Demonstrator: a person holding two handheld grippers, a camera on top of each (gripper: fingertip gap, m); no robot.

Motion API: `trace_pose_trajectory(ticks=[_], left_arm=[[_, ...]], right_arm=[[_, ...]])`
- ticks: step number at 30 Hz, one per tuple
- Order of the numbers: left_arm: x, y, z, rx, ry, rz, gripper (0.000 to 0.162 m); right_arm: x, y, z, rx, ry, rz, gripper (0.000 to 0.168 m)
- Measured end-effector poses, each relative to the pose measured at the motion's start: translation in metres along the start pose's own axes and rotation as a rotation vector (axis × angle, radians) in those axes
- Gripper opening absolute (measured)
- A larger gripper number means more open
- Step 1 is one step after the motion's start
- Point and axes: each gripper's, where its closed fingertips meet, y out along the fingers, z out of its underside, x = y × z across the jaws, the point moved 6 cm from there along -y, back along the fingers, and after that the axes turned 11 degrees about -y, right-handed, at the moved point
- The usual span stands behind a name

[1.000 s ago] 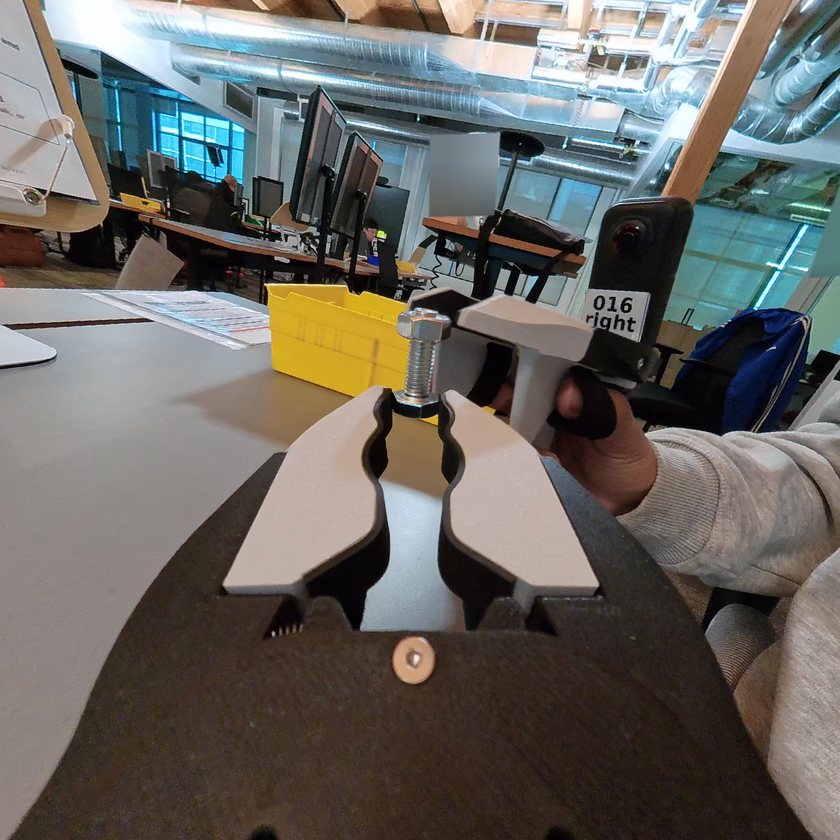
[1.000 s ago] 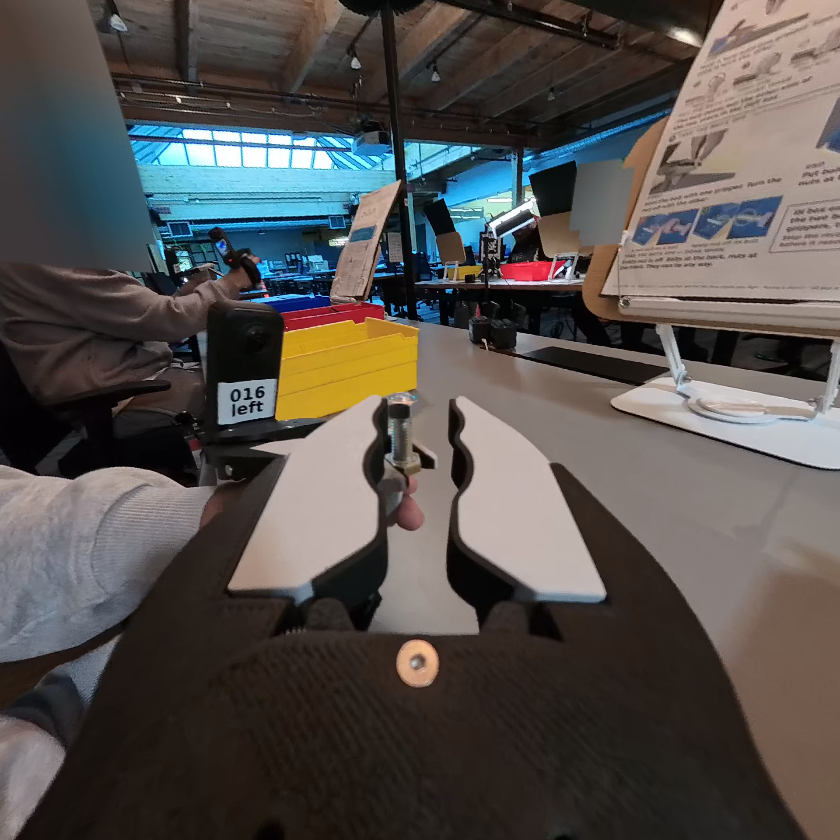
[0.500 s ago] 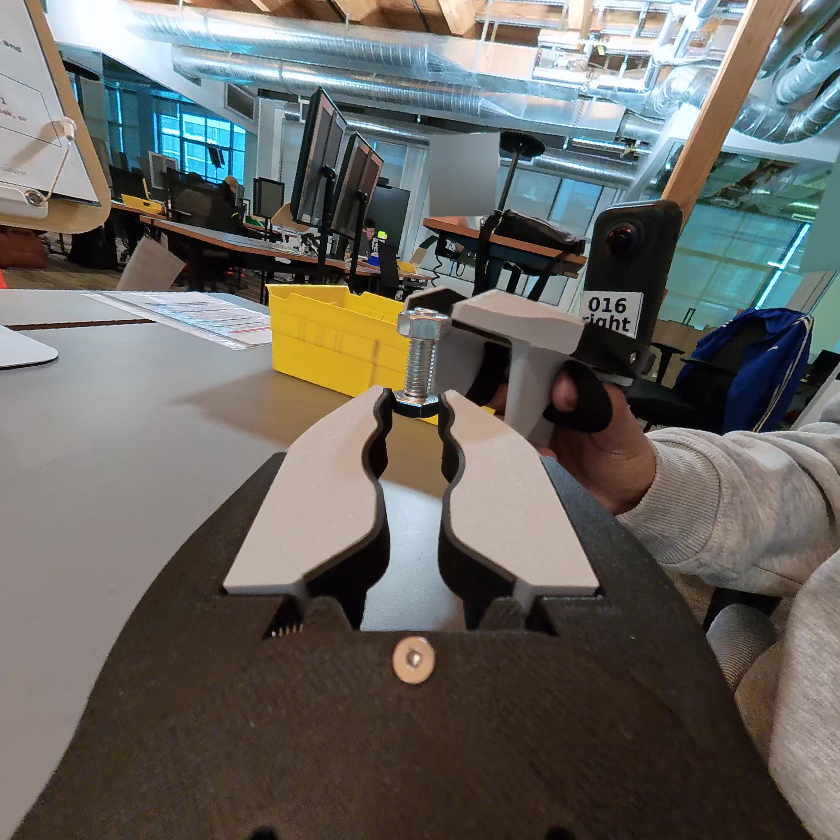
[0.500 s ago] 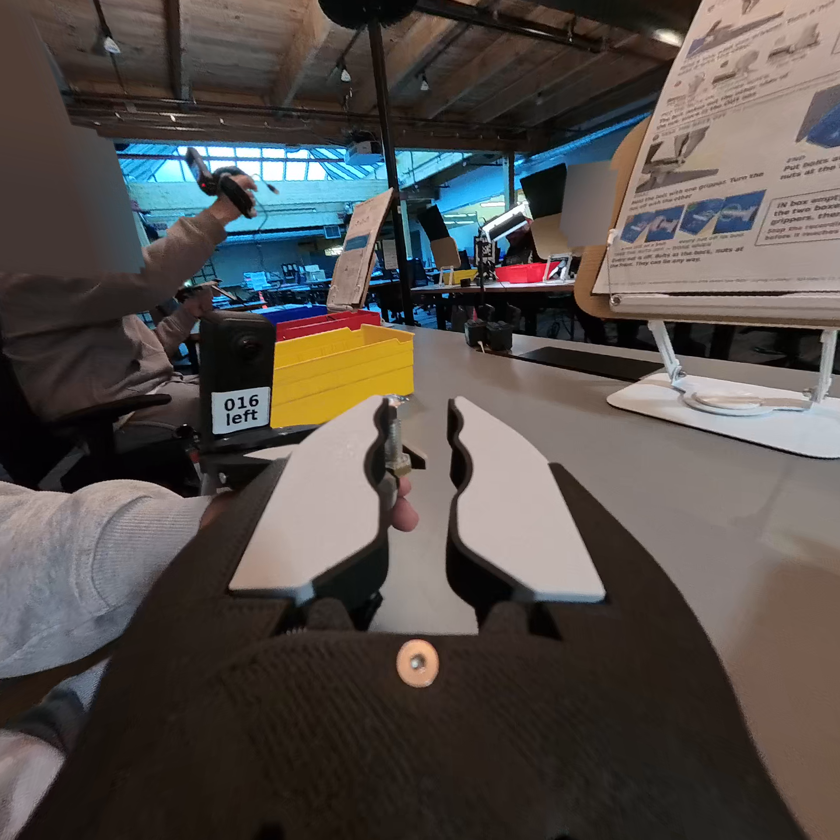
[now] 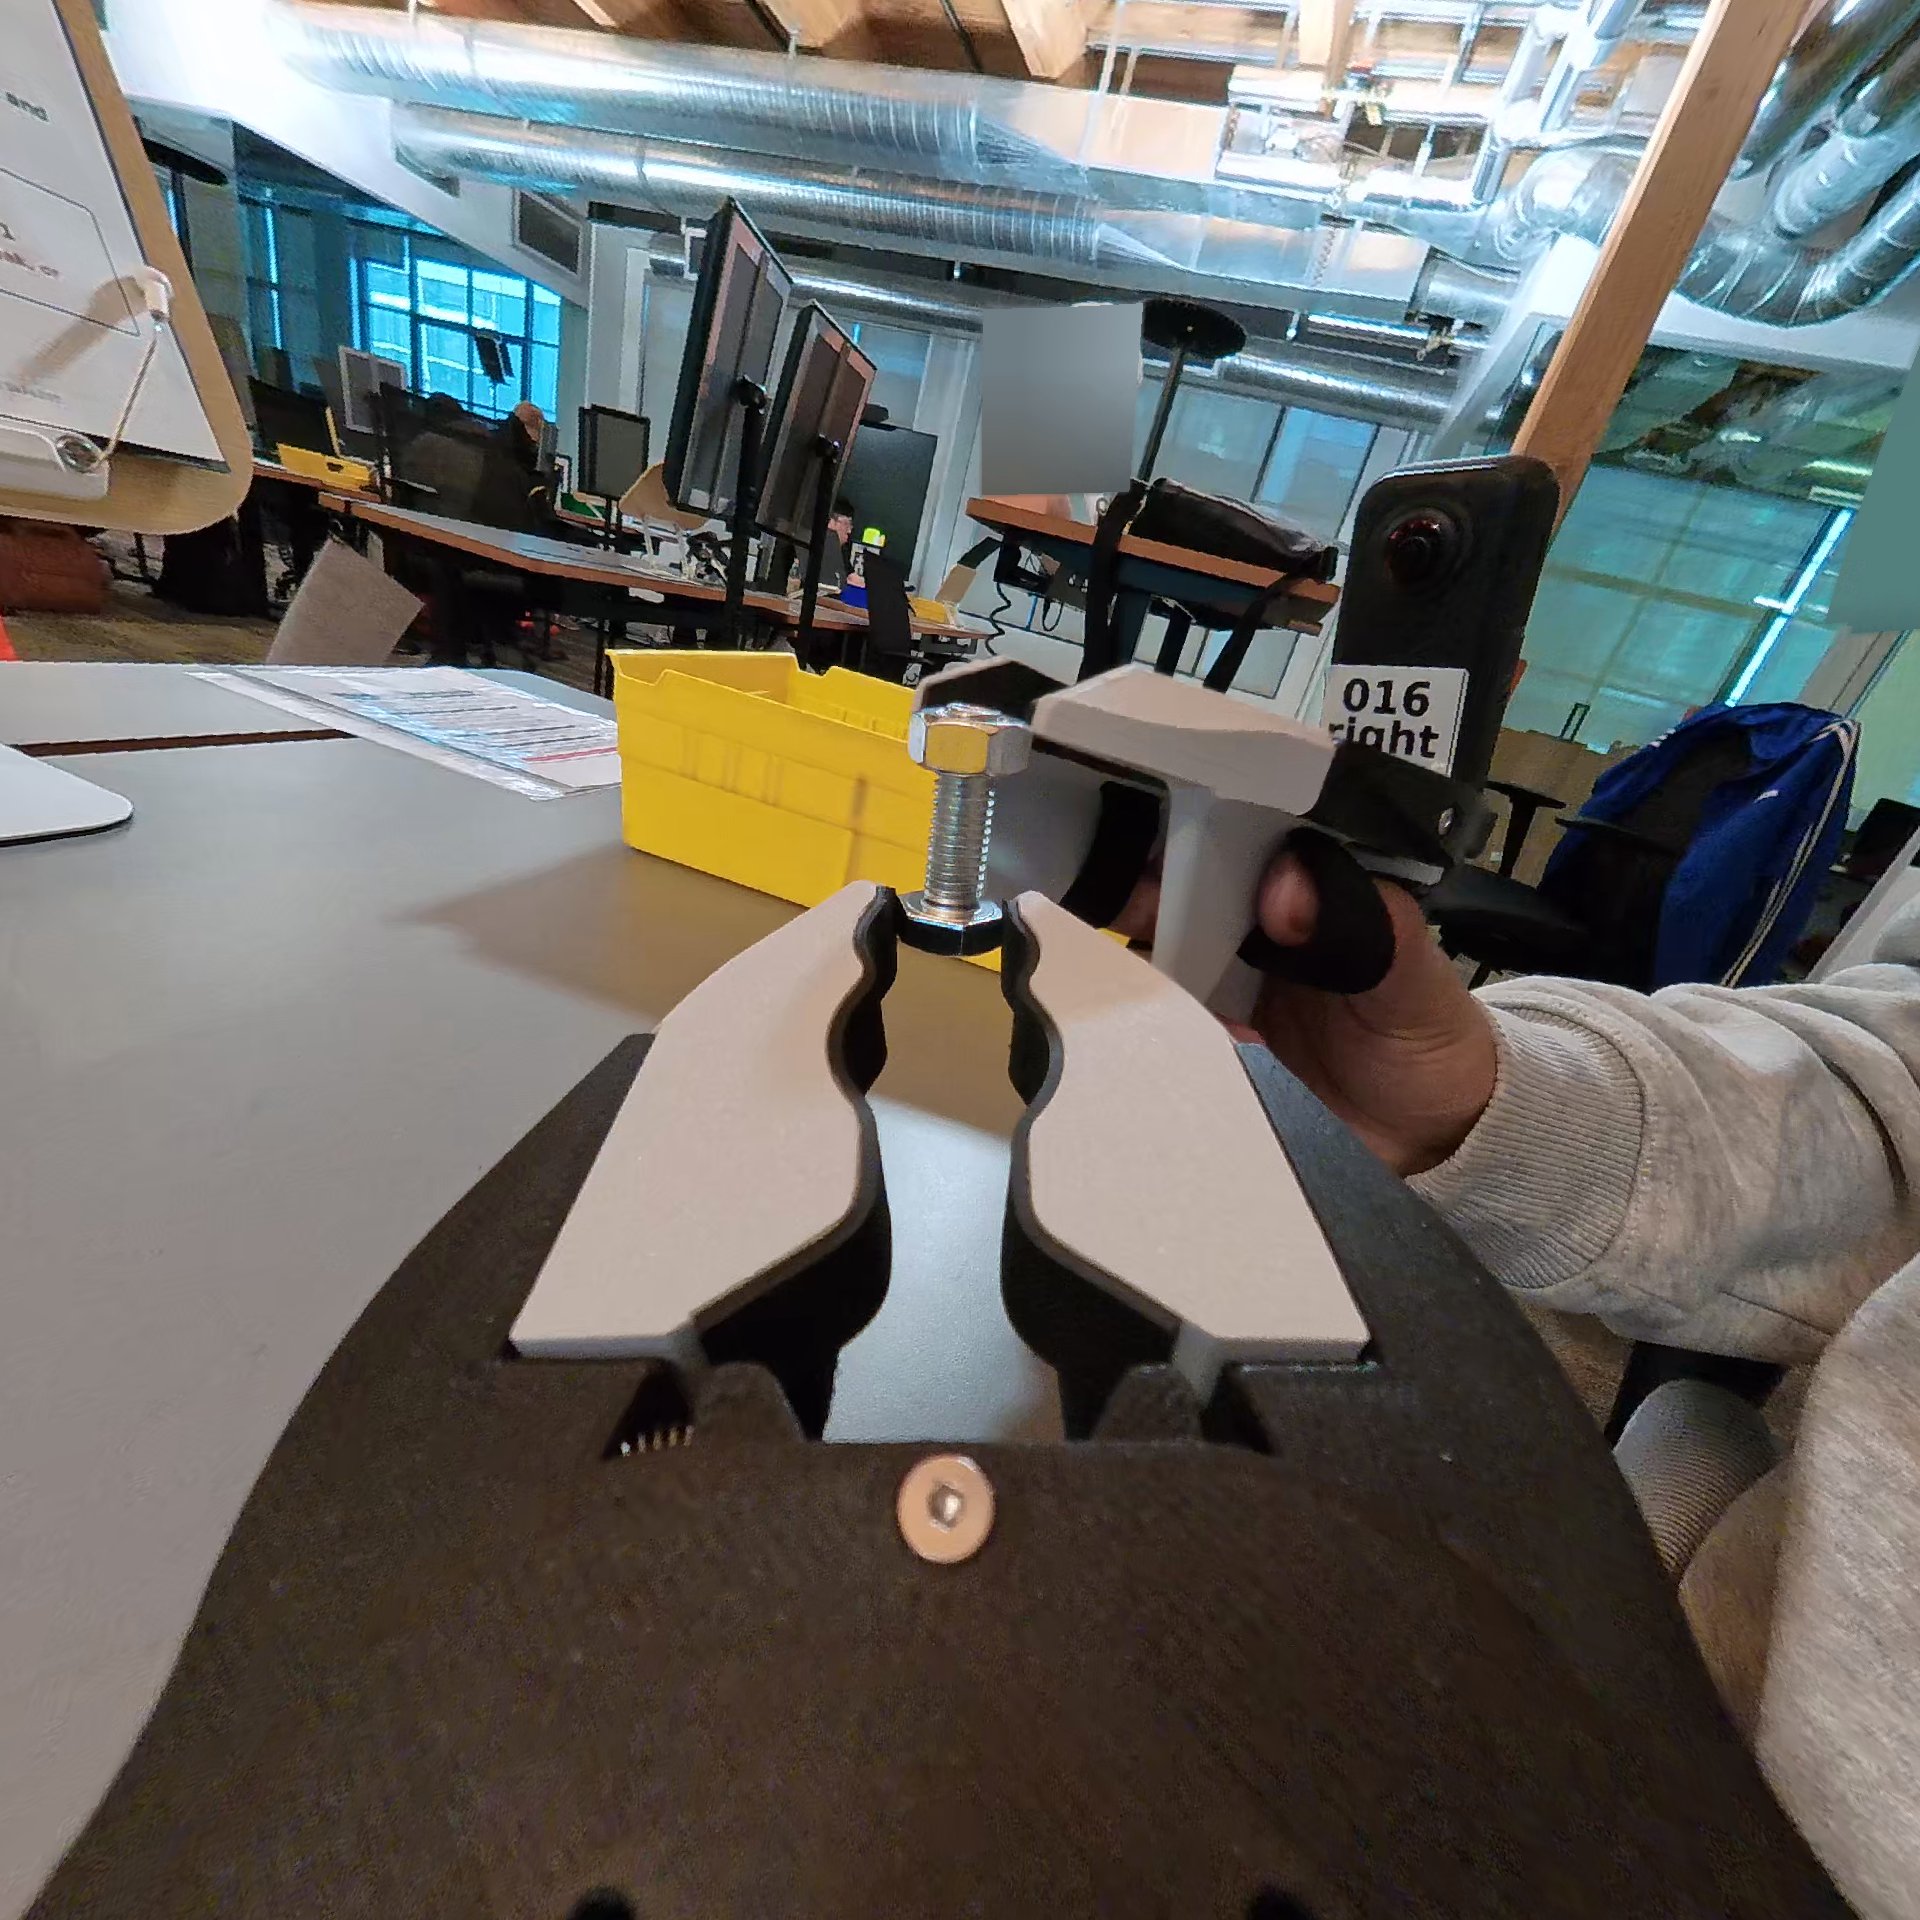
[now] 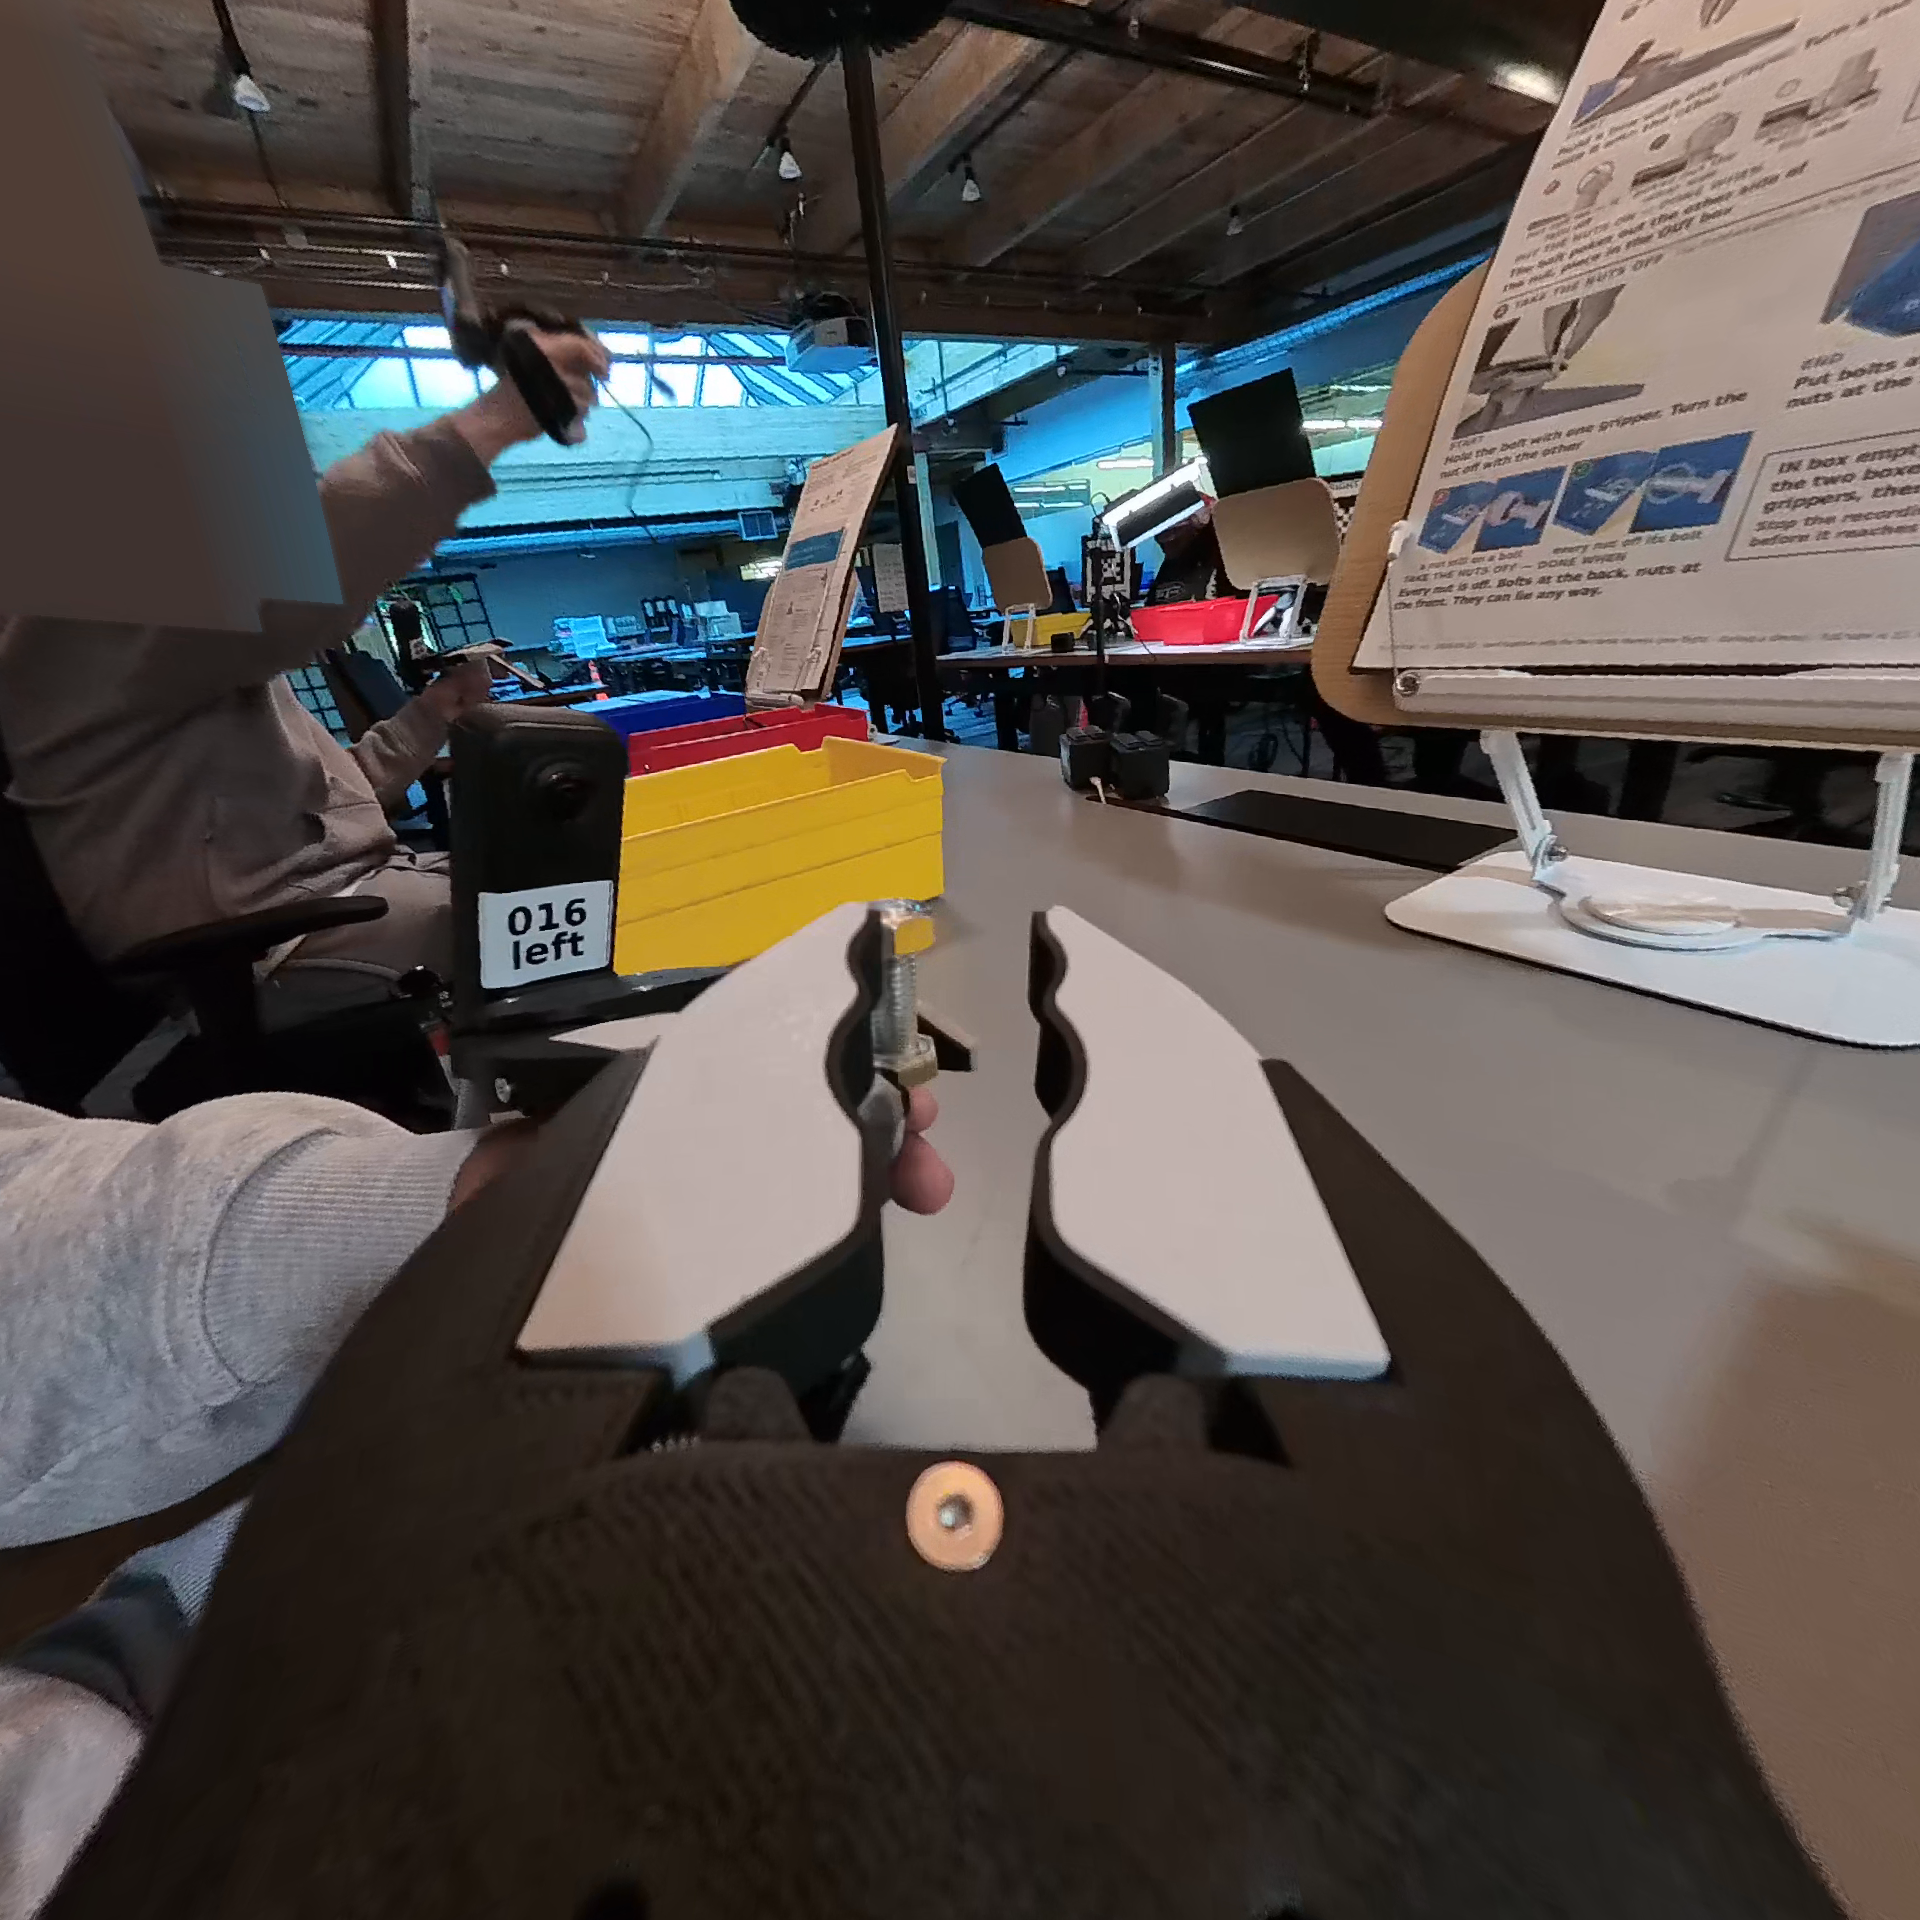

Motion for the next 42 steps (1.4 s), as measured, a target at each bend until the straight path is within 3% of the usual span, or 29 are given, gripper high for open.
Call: trace_pose_trajectory(ticks=[23, 31, 42], left_arm=[[0.0, 0.0, 0.0, 0.001, 0.002, 0.0, 0.021], [0.001, 0.0, 0.0, -0.003, -0.002, -0.002, 0.02], [0.0, 0.0, 0.0, 0.001, 0.003, -0.001, 0.021]], right_arm=[[0.008, 0.004, 0.001, 0.013, -0.046, -0.025, 0.031], [-0.005, 0.0, 0.004, 0.031, 0.017, 0.042, 0.027], [0.007, 0.003, 0.001, 0.014, -0.028, -0.017, 0.031]])
